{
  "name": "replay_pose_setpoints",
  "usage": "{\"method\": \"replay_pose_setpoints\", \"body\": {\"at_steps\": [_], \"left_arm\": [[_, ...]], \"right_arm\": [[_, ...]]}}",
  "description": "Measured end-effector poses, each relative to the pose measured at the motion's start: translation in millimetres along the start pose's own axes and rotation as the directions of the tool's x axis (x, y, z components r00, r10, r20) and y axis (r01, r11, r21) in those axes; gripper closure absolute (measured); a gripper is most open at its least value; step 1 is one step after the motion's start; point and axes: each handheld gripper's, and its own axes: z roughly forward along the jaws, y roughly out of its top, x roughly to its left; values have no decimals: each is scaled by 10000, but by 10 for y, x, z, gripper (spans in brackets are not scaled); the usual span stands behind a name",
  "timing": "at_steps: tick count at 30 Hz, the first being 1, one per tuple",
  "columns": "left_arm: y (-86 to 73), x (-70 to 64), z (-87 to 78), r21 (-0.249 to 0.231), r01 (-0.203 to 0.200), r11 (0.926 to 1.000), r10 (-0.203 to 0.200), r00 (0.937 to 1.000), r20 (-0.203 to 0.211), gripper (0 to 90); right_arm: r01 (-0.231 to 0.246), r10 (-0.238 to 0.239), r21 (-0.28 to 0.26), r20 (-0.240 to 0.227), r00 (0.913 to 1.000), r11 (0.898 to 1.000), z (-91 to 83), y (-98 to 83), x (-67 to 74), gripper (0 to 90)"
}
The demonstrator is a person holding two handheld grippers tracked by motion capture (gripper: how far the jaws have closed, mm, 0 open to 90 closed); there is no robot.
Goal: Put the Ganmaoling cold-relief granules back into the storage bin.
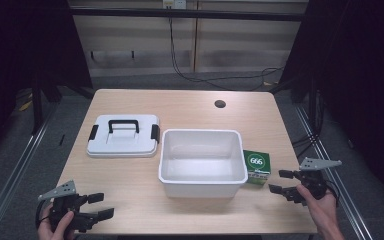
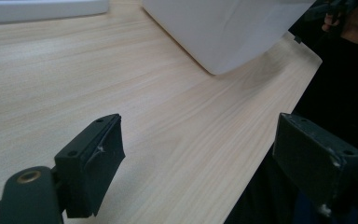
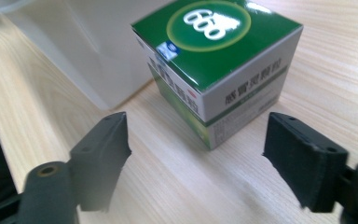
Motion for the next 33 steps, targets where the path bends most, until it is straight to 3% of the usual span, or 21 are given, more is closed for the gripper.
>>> {"method": "replay_pose_setpoints", "body": {"at_steps": [3, 5, 7, 9, 10, 15, 21, 24, 27, 33], "left_arm": [[1, 0, 5, 10, 5, 10000, -5, 10000, -18, 160], [-2, 3, 7, 60, 17, 10000, -17, 10000, -30, 160], [-3, -3, 4, 10, 58, 10000, -58, 10000, -30, 160], [-1, -5, 0, -15, 36, 10000, -36, 10000, -41, 160], [-1, -5, 2, -14, 34, 10000, -34, 10000, -54, 160], [-2, -1, 2, 18, 41, 10000, -41, 10000, -27, 160], [0, -3, 5, 15, 22, 10000, -22, 10000, -38, 160], [-1, -4, 4, 12, 43, 10000, -43, 10000, -34, 160], [-1, -4, 5, 17, 28, 10000, -28, 10000, -47, 160], [-1, -2, 8, 55, -3, 10000, 4, 10000, -71, 160]], "right_arm": [[46, -47, -163, -56, 10000, 9999, -10, 13, 7, 201], [170, -163, -404, 167, 9997, 9990, -25, 14, 16, 177], [98, -113, -437, -349, 9993, 9990, -28, 5, 6, 224], [-37, 20, -161, -1077, 9942, 9999, -11, 10, -14, 214], [-57, 44, -106, -1197, 9928, 9999, -6, 16, -12, 202], [92, -107, -236, -684, 9976, 9997, -37, 97, 44, 134], [416, -434, -284, -661, 9969, 9987, -68, 171, 85, 133], [1107, -1102, 21, -800, 9907, 9939, -47, 189, 96, 139], [1262, -1247, 144, -809, 9889, 9919, -38, 210, 97, 133], [1012, -1003, 155, -499, 9937, 9947, -61, 305, 111, 135]]}}
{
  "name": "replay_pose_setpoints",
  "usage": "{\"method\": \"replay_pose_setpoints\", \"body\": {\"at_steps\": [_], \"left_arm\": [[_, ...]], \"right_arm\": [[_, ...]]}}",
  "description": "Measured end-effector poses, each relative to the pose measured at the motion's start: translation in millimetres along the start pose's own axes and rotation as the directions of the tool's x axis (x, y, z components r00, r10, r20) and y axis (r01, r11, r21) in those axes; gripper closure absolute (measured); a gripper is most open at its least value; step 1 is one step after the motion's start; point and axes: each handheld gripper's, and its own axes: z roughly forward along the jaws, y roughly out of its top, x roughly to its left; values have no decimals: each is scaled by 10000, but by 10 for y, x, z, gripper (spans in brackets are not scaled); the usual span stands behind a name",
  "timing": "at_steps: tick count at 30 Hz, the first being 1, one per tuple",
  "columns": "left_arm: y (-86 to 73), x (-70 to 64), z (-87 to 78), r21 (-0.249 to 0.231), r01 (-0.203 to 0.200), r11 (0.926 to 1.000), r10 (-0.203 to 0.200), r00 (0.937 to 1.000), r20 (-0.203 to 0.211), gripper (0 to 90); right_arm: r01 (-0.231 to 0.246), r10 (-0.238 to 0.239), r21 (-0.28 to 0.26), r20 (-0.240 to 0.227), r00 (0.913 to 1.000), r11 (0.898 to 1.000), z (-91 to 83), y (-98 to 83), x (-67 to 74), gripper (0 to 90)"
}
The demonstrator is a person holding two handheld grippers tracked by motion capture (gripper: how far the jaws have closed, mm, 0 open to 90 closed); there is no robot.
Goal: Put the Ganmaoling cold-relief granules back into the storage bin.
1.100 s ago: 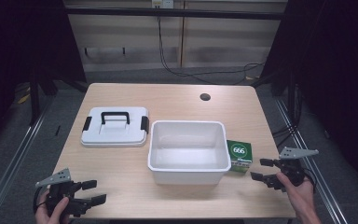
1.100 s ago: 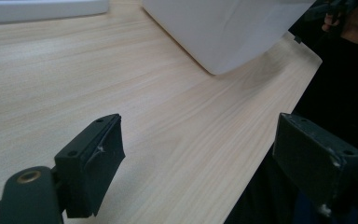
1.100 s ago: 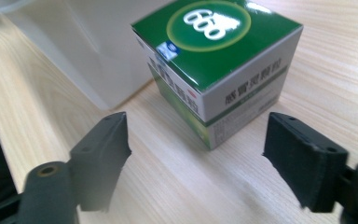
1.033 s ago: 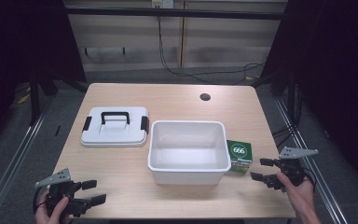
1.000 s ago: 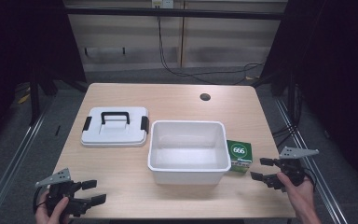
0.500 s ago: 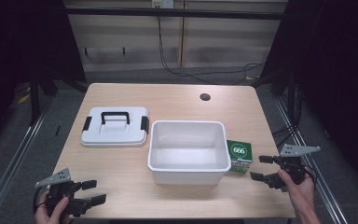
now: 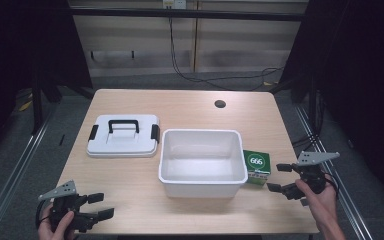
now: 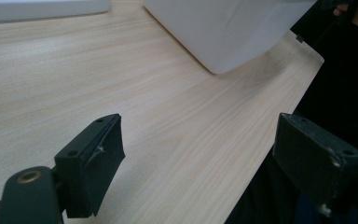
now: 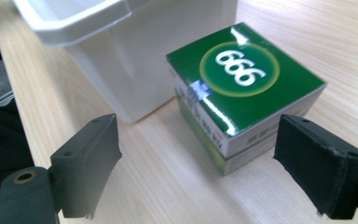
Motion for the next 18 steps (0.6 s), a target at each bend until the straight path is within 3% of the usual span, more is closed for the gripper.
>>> {"method": "replay_pose_setpoints", "body": {"at_steps": [3, 5, 11, 18], "left_arm": [[-6, 5, 7, 56, 71, 10000, -71, 10000, -26, 160], [-8, 5, 11, 63, 106, 9999, -106, 9999, -20, 160], [-8, 5, 9, 63, 96, 9999, -96, 9999, -46, 160], [-7, -7, 5, 11, 66, 10000, -66, 10000, -14, 160]], "right_arm": [[175, -173, 61, -404, 9990, 9998, -25, 84, -26, 138], [357, -358, -23, -268, 9990, 9994, -41, 133, -33, 134], [986, -965, 409, -489, 9941, 9943, -27, 217, -58, 133], [1131, -1109, 475, -470, 9927, 9924, -82, 359, -114, 133]]}}
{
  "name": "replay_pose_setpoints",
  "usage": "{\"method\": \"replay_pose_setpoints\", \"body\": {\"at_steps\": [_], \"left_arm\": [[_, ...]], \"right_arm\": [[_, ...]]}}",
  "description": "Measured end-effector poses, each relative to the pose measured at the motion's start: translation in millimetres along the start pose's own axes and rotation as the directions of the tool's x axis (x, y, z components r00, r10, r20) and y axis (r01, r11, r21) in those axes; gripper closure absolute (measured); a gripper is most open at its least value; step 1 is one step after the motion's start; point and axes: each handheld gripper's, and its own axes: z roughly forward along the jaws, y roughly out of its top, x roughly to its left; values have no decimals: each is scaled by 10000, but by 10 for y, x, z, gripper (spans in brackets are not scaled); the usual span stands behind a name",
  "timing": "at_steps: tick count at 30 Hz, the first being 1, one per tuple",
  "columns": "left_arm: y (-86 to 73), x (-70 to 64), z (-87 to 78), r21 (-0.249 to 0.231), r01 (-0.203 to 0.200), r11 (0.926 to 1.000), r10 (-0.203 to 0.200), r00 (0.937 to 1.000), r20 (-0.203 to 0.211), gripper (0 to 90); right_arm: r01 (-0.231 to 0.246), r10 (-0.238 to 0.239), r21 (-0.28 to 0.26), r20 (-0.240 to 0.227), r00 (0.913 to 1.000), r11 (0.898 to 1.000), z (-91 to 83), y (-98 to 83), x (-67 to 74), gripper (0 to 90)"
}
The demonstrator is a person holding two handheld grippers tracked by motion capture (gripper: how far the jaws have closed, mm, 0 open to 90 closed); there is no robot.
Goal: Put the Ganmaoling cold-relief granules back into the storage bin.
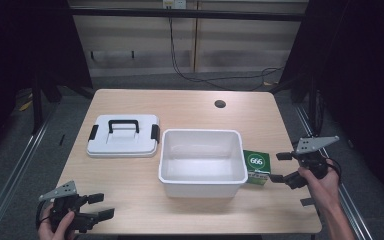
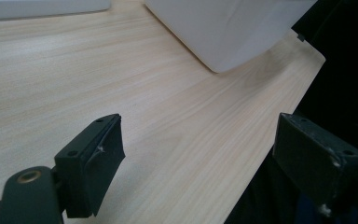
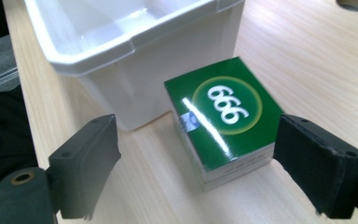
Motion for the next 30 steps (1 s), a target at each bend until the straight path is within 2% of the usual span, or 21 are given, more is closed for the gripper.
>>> {"method": "replay_pose_setpoints", "body": {"at_steps": [3, 4, 5, 7, 9, 11, 13, 15, 19, 21, 22, 23, 25, 27, 30], "left_arm": [[2, 0, -1, 3, -5, 10000, 5, 10000, 4, 160], [2, 0, -1, 5, -13, 10000, 13, 10000, 5, 160], [2, -1, -1, 6, -14, 10000, 14, 10000, 5, 160], [1, -1, -6, 9, -20, 10000, 20, 10000, -8, 160], [1, 4, -11, 31, -65, 10000, 65, 10000, -17, 160], [3, 4, -6, 17, -67, 10000, 67, 10000, 9, 160], [4, -2, -2, -5, -52, 10000, 52, 10000, 30, 160], [2, -6, -5, -20, -24, 10000, 24, 10000, 28, 160], [2, -3, -7, 3, -26, 10000, 26, 10000, 26, 160], [3, -4, -6, -2, -23, 10000, 23, 10000, 23, 160], [3, -3, -5, -8, -35, 10000, 35, 10000, 20, 160], [2, -1, -5, -7, -26, 10000, 26, 10000, 20, 160], [2, 3, -8, 16, -55, 10000, 55, 10000, 27, 160], [0, 3, -11, 13, -41, 10000, 41, 10000, 11, 160], [-1, -2, -10, -45, 14, 10000, -14, 10000, 35, 160]], "right_arm": [[22, -23, 98, 69, 10000, 9999, -4, 37, -17, 159], [176, -183, 246, 251, 9995, 9995, 5, 61, -21, 173], [114, -121, 268, 231, 9997, 9996, 24, 74, -32, 161], [148, -147, 516, -29, 9999, 9986, 69, 108, -67, 151], [44, -41, 629, -44, 10000, 9980, 78, 134, -95, 150], [177, -173, 757, -61, 9998, 9970, 81, 170, -124, 143], [359, -328, 1001, -328, 9989, 9943, 93, 215, -144, 143], [565, -496, 1418, -513, 9975, 9883, 117, 263, -154, 145], [882, -792, 2148, -500, 9956, 9727, 156, 355, -193, 129], [958, -858, 2223, -543, 9948, 9703, 164, 370, -203, 129], [1108, -1002, 2429, -556, 9934, 9637, 173, 401, -213, 127], [1262, -1155, 2762, -548, 9918, 9528, 187, 449, -227, 126], [1321, -1228, 2853, -504, 9911, 9493, 192, 469, -233, 122], [1513, -1453, 3209, -427, 9885, 9350, 215, 548, -243, 115], [1573, -1503, 3408, -469, 9875, 9269, 237, 603, -235, 115]]}}
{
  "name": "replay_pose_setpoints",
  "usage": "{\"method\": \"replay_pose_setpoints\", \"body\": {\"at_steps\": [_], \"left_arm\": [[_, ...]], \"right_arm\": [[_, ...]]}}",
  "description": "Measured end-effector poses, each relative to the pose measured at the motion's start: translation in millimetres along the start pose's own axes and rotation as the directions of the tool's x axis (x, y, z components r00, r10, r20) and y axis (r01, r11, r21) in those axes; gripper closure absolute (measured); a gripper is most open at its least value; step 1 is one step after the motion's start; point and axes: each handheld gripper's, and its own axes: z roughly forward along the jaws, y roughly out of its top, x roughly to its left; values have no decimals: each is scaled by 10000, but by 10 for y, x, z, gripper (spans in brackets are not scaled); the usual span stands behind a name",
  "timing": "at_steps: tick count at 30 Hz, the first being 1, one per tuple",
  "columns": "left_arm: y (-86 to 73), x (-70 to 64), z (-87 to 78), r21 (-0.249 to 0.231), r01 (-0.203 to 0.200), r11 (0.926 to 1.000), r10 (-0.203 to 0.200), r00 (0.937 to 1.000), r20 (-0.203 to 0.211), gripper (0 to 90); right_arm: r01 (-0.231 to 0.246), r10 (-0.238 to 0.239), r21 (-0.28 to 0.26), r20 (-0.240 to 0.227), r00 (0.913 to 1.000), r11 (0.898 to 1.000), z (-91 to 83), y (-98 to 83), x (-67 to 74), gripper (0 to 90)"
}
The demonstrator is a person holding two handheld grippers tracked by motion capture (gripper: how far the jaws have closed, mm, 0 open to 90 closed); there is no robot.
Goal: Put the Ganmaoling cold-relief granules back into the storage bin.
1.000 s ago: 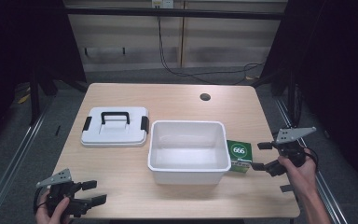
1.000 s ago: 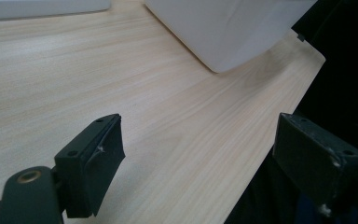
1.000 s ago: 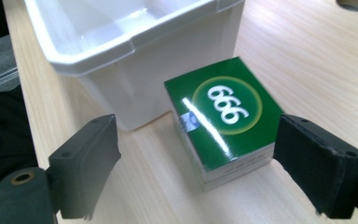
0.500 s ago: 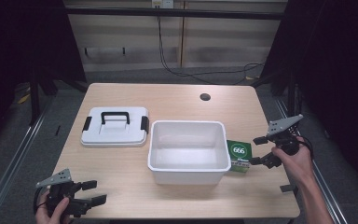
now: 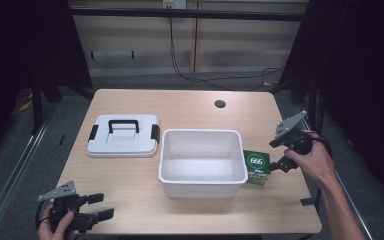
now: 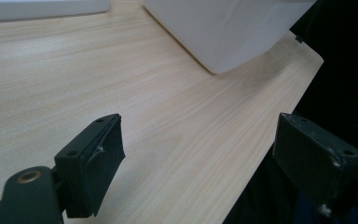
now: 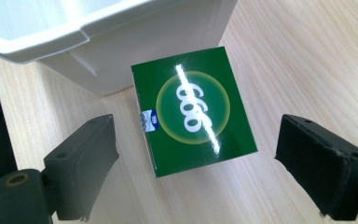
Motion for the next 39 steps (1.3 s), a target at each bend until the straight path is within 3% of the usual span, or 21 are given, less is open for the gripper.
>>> {"method": "replay_pose_setpoints", "body": {"at_steps": [4, 10, 14, 20, 22, 25, 33, 39], "left_arm": [[2, 0, 4, 48, -45, 10000, 45, 10000, 9, 160], [1, 4, 0, 51, -57, 10000, 57, 10000, 15, 160], [2, -1, 5, 57, -54, 10000, 54, 10000, 44, 160], [3, -3, 6, 23, -53, 10000, 53, 9999, 87, 160], [3, -3, 5, 23, -55, 10000, 55, 9999, 104, 160], [4, -3, 11, 82, -102, 9999, 100, 9998, 158, 160], [4, -2, 7, 62, -85, 9999, 85, 9999, 150, 160], [4, 1, 8, 73, -81, 9999, 80, 9998, 163, 160]], "right_arm": [[270, -270, -131, -37, 9996, 9996, 20, 66, -8, 122], [784, -775, 443, -210, 9968, 9959, 80, 171, -46, 114], [801, -763, 1273, -346, 9965, 9886, 140, 250, -54, 89], [1299, -1184, 1989, -686, 9906, 9714, 287, 318, -70, 85], [1565, -1431, 2212, -756, 9868, 9626, 343, 333, -85, 85], [1602, -1470, 2863, -672, 9869, 9446, 428, 371, -91, 85], [2048, -1864, 3269, -871, 9786, 9226, 566, 435, -80, 86], [2172, -1927, 3477, -1039, 9757, 9121, 630, 435, -55, 87]]}}
